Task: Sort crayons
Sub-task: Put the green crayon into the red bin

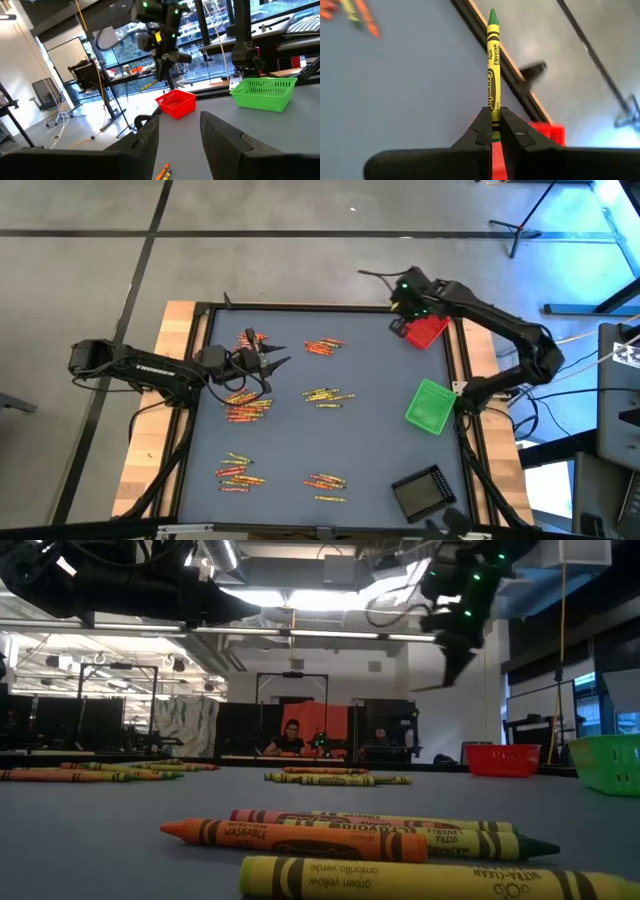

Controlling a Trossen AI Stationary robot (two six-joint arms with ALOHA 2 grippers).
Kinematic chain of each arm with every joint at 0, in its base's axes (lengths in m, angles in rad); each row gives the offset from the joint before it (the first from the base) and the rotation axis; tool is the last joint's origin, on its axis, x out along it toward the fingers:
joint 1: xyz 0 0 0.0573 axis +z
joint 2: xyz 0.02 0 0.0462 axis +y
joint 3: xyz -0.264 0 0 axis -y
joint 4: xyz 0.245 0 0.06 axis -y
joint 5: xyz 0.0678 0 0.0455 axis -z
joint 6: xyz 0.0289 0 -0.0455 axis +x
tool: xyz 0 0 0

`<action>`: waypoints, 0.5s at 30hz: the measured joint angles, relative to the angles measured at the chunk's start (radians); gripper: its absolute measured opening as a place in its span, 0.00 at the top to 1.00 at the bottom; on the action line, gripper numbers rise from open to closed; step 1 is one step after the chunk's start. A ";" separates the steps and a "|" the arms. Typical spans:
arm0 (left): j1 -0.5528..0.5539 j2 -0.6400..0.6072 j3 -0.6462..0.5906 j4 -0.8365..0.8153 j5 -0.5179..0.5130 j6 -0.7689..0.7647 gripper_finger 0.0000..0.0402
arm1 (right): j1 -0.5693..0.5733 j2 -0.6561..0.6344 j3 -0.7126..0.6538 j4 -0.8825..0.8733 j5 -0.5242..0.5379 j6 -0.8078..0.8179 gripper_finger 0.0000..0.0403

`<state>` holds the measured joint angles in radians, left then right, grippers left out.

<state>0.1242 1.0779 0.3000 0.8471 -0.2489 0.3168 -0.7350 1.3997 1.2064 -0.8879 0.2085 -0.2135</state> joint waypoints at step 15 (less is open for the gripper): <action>0.000 0.000 0.000 0.000 0.000 0.000 0.68 | -0.188 -0.028 -0.222 0.018 0.019 0.061 0.97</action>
<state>0.1242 1.0779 0.3000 0.8468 -0.2489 0.3172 -0.9233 1.3720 0.9845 -0.8703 0.2272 -0.1521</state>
